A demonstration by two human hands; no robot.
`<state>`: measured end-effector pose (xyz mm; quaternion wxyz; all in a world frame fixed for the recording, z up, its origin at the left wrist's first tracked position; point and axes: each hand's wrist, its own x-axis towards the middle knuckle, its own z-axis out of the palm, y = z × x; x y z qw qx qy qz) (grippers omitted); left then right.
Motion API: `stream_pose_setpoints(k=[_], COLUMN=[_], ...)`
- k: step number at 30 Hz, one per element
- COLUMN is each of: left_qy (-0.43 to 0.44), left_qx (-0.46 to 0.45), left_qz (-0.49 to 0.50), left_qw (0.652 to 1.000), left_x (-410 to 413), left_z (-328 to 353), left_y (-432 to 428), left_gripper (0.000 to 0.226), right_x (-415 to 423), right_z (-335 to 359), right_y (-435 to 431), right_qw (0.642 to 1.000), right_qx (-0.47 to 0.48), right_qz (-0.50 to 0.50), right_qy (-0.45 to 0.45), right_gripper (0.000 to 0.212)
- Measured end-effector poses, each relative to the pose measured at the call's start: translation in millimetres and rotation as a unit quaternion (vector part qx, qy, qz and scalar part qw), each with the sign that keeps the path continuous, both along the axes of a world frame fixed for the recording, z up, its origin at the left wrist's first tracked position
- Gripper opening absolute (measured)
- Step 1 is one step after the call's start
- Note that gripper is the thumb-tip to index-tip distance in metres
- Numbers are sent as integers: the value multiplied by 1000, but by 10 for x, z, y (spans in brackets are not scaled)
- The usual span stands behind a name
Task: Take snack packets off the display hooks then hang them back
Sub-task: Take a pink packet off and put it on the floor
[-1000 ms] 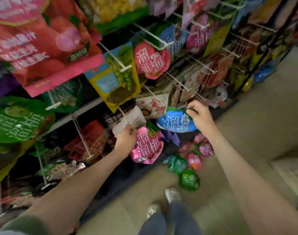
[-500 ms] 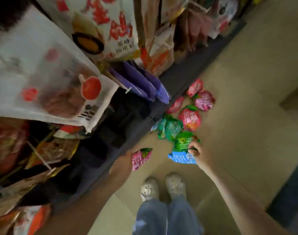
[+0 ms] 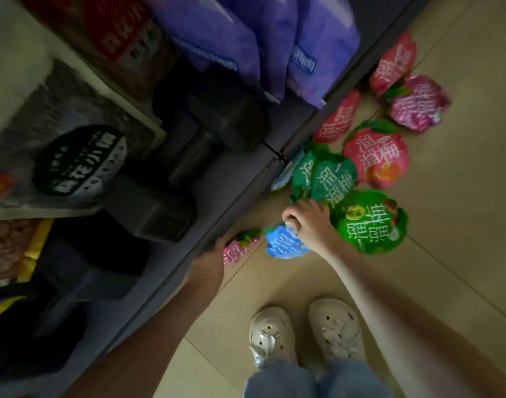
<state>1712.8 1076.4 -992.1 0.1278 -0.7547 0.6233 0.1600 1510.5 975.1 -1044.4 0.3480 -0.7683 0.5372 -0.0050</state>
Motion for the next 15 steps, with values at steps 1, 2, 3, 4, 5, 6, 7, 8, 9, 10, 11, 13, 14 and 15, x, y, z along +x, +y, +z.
stream_pose_setpoints(k=[1, 2, 3, 4, 5, 6, 7, 8, 9, 10, 11, 13, 14, 15], left_qy=[-4, -10, -31, -18, 10, 30, 47, 69, 93, 112, 125, 148, 175, 204], left_qx=[20, 17, 26, 29, 37, 43, 55, 68, 91, 95, 89, 62, 51, 41], left_qz=[-31, -38, -57, -46, -28, 7, 46, 96, 141, 170, 179, 171, 170, 167], left_qw=[999, 999, 998, 998, 999, 999, 996, 991, 981, 974, 972, 972, 968, 964], left_x=[32, 35, 26, 5, 4, -18, -37, -70, -128, -192, -264, -423, -505, -587], left_z=[-76, -95, -58, -13, 66, 183, 305, 461, 667, 886, 1138, 1688, 1992, 2302], left_y=[-28, 9, 0, 1, 10, 18, -2, -47, -103, -150, -204, -276, -309, -331], left_gripper=[26, 28, 32, 39, 46, 49, 46, 42, 41, 42, 45, 49, 50, 51], right_x=[97, 172, 231, 278, 317, 344, 361, 368, 365, 348, 319, 224, 172, 120], right_z=[-52, -75, -51, -15, 95, 229, 404, 604, 845, 1103, 1374, 1963, 2281, 2607], right_y=[-37, -61, -71, -55, -24, 14, 48, 75, 96, 109, 111, 101, 79, 53], right_qw=[999, 997, 996, 997, 999, 999, 999, 998, 997, 996, 995, 993, 991, 990], right_qx=[-48, -81, -85, -70, -43, -31, -35, -36, -27, -17, -7, 12, 14, 11], right_qz=[-3, -12, -15, -14, -13, -14, -17, -20, -24, -24, -20, -15, -17, -24], right_qy=[3, -1, -5, -10, -15, -26, -38, -52, -64, -80, -95, -119, -129, -139], right_gripper=[17, 23, 29, 36, 41, 43, 43, 42, 41, 41, 41, 44, 45, 43])
